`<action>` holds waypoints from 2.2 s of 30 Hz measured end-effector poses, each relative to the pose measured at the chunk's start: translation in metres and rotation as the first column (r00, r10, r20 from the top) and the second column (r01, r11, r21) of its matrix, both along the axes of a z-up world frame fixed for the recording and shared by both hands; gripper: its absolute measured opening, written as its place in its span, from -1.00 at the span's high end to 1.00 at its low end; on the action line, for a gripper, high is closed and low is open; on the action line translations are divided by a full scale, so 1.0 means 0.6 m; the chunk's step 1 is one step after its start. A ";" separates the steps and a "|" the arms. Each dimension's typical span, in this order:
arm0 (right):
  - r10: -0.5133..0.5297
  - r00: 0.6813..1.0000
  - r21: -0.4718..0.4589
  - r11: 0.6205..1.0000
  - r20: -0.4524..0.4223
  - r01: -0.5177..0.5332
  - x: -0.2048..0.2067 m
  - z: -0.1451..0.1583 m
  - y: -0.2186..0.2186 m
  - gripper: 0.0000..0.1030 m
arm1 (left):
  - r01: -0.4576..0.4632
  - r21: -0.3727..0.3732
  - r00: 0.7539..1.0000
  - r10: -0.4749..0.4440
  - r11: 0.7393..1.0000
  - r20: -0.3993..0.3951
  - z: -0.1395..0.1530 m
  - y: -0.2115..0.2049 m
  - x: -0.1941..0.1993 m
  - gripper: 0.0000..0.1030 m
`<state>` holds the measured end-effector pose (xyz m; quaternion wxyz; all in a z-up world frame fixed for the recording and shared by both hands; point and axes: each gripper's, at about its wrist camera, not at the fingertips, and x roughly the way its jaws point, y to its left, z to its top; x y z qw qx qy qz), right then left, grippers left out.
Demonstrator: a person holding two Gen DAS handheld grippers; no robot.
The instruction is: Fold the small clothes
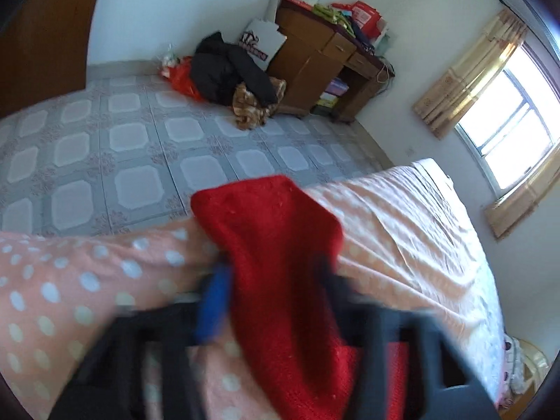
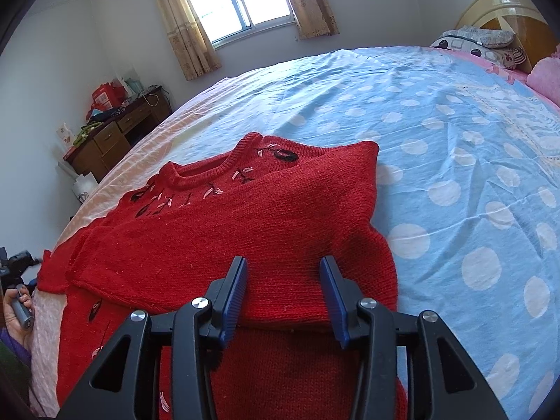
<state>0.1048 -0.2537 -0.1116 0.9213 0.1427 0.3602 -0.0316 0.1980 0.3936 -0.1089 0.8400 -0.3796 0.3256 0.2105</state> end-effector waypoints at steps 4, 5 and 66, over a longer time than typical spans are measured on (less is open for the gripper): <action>0.000 1.000 0.012 1.000 0.008 0.000 -0.002 0.000 -0.002 0.13 | 0.004 -0.092 0.998 0.002 0.996 0.063 -0.011 0.021 -0.010 0.82; 0.000 1.000 0.014 1.000 0.009 0.000 -0.002 0.000 -0.002 0.13 | 0.007 -0.109 0.997 0.002 0.994 0.081 -0.011 0.024 -0.012 0.83; 0.173 0.929 -0.136 0.964 -0.328 -0.227 0.191 0.007 0.339 -0.33 | 0.544 0.304 0.811 -0.583 0.782 0.048 0.009 -0.462 -0.165 -0.85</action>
